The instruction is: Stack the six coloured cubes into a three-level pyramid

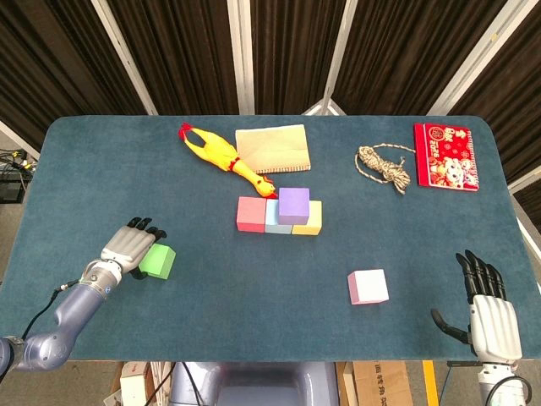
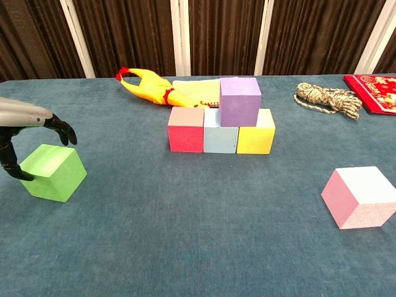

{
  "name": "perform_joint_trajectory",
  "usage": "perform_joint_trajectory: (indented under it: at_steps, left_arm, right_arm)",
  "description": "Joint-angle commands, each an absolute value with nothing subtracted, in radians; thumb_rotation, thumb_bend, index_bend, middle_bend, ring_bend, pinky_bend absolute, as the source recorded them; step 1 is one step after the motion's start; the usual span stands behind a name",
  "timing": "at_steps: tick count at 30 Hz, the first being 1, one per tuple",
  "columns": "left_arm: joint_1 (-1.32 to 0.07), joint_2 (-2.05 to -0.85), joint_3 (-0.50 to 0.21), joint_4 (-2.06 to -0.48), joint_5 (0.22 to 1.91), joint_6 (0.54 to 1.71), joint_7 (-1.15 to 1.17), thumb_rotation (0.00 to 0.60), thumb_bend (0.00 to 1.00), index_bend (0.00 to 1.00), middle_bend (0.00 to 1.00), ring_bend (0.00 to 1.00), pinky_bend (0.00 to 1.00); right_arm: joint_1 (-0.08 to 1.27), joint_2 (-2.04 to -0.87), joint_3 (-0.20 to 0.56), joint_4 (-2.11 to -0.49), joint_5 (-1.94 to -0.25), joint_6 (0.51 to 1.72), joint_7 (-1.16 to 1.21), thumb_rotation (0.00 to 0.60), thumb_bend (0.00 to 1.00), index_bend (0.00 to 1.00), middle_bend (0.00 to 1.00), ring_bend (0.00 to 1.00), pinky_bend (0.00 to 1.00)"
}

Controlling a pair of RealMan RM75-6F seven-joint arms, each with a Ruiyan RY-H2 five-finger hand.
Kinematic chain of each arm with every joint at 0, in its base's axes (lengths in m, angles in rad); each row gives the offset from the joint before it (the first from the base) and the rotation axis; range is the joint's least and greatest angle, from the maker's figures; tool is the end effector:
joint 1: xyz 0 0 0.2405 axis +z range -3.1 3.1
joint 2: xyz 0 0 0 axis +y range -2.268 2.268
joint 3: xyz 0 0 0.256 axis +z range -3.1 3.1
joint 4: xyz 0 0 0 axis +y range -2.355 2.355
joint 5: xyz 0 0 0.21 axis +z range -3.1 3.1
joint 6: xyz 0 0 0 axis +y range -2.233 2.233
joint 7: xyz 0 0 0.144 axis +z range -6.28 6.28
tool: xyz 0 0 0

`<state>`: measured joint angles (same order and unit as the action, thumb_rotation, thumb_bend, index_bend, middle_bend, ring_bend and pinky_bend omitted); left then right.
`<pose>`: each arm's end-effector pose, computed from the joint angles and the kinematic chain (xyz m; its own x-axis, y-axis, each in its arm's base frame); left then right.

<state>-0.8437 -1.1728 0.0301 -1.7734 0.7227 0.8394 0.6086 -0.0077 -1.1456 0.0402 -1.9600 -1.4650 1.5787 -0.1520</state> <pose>-0.2035 0.3210 0.0531 0.6554 0.4800 0.5832 0.7482 -0.3067 -0.5883 -0.2546 -0.1491 0.1433 0.1869 0.0294 0.9819 -0.9776 0.1037 0.1830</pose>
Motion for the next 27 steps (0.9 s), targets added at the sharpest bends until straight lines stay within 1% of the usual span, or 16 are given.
perform_joint_trajectory:
  at_steps: [1, 4, 14, 27]
  left_arm:
    - [-0.839, -1.172, 0.033, -1.765, 0.738, 0.833, 0.589, 0.600, 0.27, 0.22, 0.19, 0.00, 0.00]
    - [-0.833, -1.173, 0.032, -1.760, 0.762, 0.823, 0.558, 0.600, 0.28, 0.22, 0.20, 0.00, 0.00]
    - [-0.822, -1.159, 0.030, -1.760, 0.810, 0.813, 0.497, 0.600, 0.29, 0.24, 0.24, 0.00, 0.00]
    - [-0.821, -1.122, 0.041, -1.786, 0.832, 0.808, 0.475, 0.600, 0.28, 0.20, 0.19, 0.00, 0.00]
  right_arm:
    - [-0.009, -1.147, 0.041, -1.963, -1.464, 1.577, -0.156, 0.600, 0.25, 0.04, 0.03, 0.00, 0.00]
    - [-0.009, -1.148, 0.043, -1.963, -1.461, 1.575, -0.160, 0.600, 0.25, 0.04, 0.03, 0.00, 0.00]
    - [-0.010, -1.150, 0.049, -1.967, -1.449, 1.567, -0.163, 0.600, 0.25, 0.05, 0.03, 0.00, 0.00]
    - [-0.009, -1.146, 0.051, -1.971, -1.441, 1.549, -0.150, 0.600, 0.25, 0.05, 0.03, 0.00, 0.00]
